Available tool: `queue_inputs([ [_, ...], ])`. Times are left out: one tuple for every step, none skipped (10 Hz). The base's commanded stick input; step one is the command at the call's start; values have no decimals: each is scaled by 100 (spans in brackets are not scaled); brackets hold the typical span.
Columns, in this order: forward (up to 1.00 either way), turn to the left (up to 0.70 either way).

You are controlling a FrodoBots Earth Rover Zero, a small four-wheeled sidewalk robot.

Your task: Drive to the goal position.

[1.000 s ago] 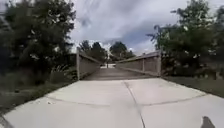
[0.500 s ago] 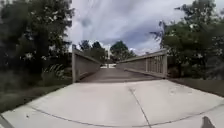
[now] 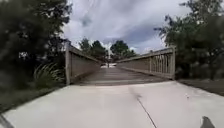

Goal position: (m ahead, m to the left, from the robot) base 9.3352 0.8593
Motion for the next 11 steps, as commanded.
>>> queue_inputs([
  [85,0],
  [85,0],
  [85,0],
  [85,0],
  [85,0],
  [85,0],
  [85,0],
  [85,0],
  [85,0],
  [85,0],
  [85,0],
])
